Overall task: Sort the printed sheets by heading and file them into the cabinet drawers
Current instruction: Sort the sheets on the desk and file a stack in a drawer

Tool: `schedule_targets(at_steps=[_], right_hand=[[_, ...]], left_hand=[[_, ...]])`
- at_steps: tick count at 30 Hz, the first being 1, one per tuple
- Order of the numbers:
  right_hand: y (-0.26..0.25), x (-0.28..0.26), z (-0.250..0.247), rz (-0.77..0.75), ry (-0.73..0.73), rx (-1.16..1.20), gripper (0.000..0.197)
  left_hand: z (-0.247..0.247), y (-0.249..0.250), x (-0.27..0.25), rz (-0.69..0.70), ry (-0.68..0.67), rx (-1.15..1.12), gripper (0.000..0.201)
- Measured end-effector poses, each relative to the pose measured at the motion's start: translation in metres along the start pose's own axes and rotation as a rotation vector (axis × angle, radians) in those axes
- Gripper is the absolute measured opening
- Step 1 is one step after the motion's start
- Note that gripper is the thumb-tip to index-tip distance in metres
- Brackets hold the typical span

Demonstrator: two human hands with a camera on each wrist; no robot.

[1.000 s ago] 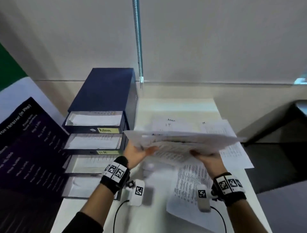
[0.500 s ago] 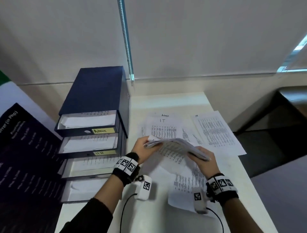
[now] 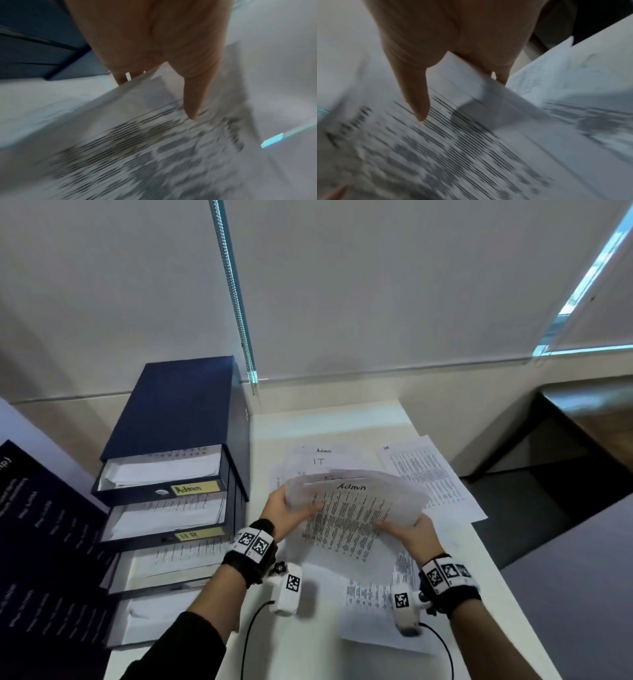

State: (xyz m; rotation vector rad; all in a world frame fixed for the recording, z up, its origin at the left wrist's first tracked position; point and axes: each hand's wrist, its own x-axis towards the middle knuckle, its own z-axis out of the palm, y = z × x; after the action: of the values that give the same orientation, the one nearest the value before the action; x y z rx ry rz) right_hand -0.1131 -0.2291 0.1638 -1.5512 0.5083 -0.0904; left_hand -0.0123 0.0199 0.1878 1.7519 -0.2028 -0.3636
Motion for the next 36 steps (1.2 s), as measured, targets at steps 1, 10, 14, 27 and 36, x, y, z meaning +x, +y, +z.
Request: schedule_targets(at_steps=[1,10,14,27,36], right_hand=[[0.006,0.000,0.001,0.006,0.014,-0.027,0.044],[-0.040,-0.005,-0.008,-0.137,-0.016,0.049,0.027],[-0.020,0.004,-0.014,-0.107,-0.028,-0.321,0.034],[-0.006,0.028,-0.008,-0.104,-0.016,-0.384,0.015],[-0.103,-0.010,0.064,-0.299,-0.021,-0.058,0.023]], left_hand=[[0.005,-0.006,-0.001,-0.005,-0.018,0.002,0.033],[0.007,0.044,0.007,0.064,-0.037,-0.075,0.024],[0.001,0.028,0.013,0.002,-0.023,-0.101,0.054],[0.012,0.050,0.005,0.017,0.035,0.040,0.029],[-0.075,0.069,-0.026,0.030,0.133,0.032,0.057]])
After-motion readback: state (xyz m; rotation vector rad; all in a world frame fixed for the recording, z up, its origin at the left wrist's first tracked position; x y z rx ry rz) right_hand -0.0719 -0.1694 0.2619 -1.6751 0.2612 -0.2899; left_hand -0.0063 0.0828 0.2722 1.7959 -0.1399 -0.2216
